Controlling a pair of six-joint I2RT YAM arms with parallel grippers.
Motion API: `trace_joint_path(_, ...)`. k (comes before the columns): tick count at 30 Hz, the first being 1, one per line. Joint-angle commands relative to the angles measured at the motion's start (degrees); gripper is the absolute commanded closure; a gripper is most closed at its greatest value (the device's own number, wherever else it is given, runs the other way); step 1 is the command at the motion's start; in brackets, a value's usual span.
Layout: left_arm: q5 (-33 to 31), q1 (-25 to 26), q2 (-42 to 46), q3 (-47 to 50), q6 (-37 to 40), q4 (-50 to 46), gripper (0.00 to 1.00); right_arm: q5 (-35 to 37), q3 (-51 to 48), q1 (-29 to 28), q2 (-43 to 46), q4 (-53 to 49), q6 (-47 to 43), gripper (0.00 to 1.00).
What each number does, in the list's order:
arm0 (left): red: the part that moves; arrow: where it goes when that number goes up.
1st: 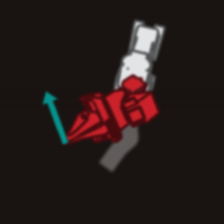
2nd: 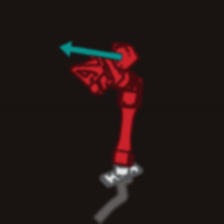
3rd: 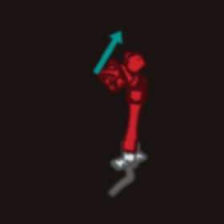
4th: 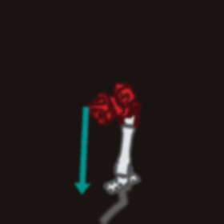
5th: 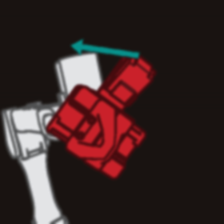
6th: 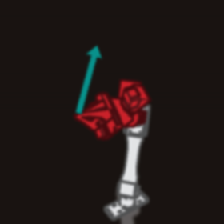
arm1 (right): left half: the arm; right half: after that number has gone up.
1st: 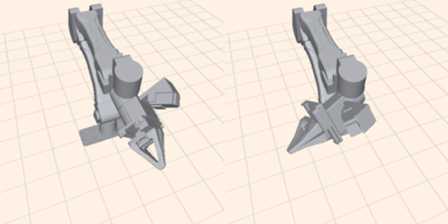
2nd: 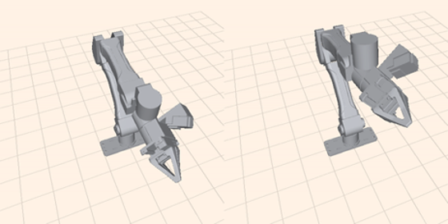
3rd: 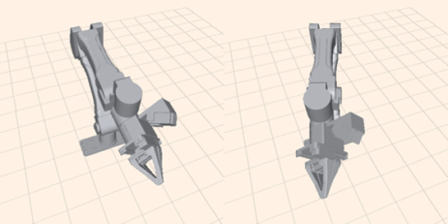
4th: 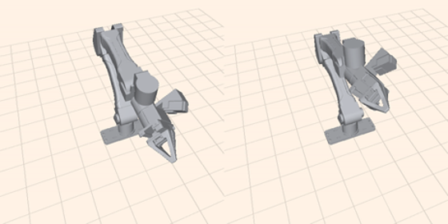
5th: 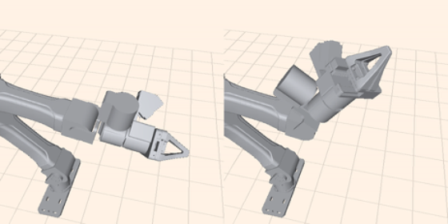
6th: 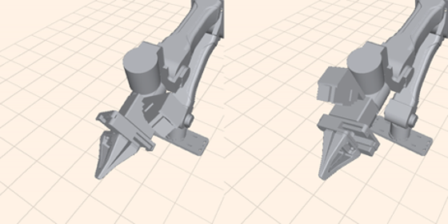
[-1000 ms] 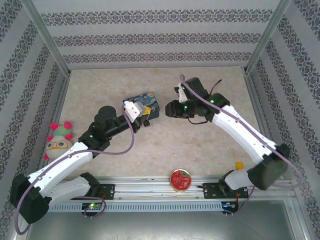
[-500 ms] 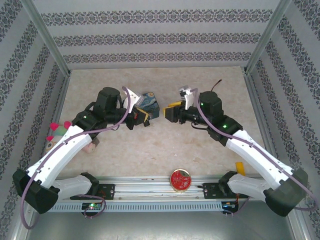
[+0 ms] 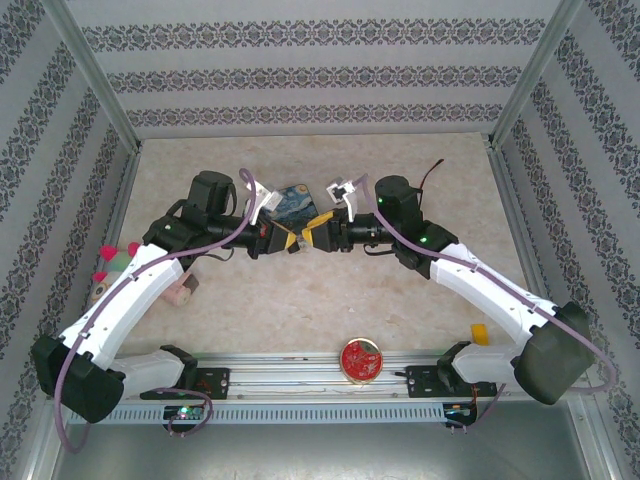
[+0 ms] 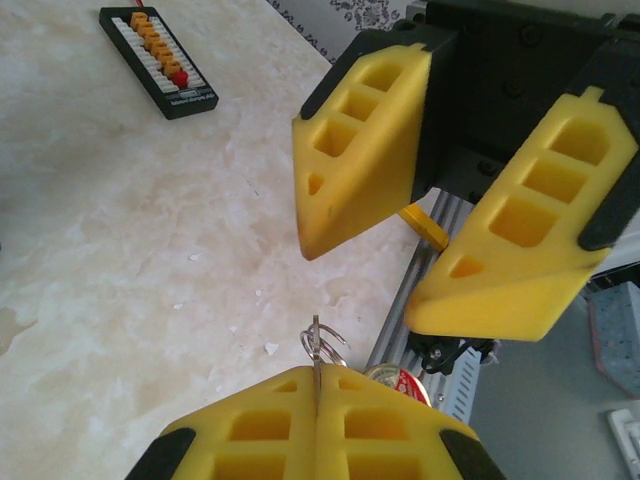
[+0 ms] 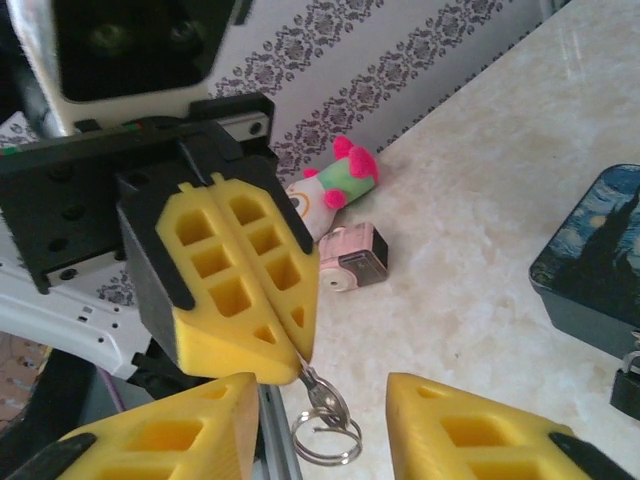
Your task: Unlock the padlock with the key
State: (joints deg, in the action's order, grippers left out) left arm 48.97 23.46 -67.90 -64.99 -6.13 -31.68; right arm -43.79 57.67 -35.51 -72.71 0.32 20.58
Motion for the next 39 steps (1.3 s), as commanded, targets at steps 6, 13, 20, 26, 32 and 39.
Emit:
trace_joint_path(6,6.79,-1.35,-0.17,2.02,-2.26,5.24,1.00,-4.26,1.57,-0.56,-1.62,2.32,-1.02,0.65)
trace_joint_path(13,7.63,-1.81,0.52,2.88,-2.72,6.37,1.00,-7.60,1.79,-0.38,-3.19,2.75,-0.54,0.70)
trace_joint_path(20,7.72,-2.32,1.54,3.95,-3.65,8.07,1.00,-10.01,1.18,-0.07,-3.45,3.11,0.37,0.76)
trace_joint_path(26,8.22,-2.94,2.07,4.97,-5.28,10.69,1.00,-10.39,-0.34,0.24,-2.36,3.46,0.85,0.76)
trace_joint_path(32,9.28,-3.21,2.05,5.40,-6.61,12.76,1.00,-11.30,-0.91,0.28,-1.91,3.80,1.06,0.76)
trace_joint_path(39,9.56,-3.54,2.15,5.83,-7.25,13.64,1.00,-13.08,-0.87,0.29,-2.66,4.41,1.64,0.83)
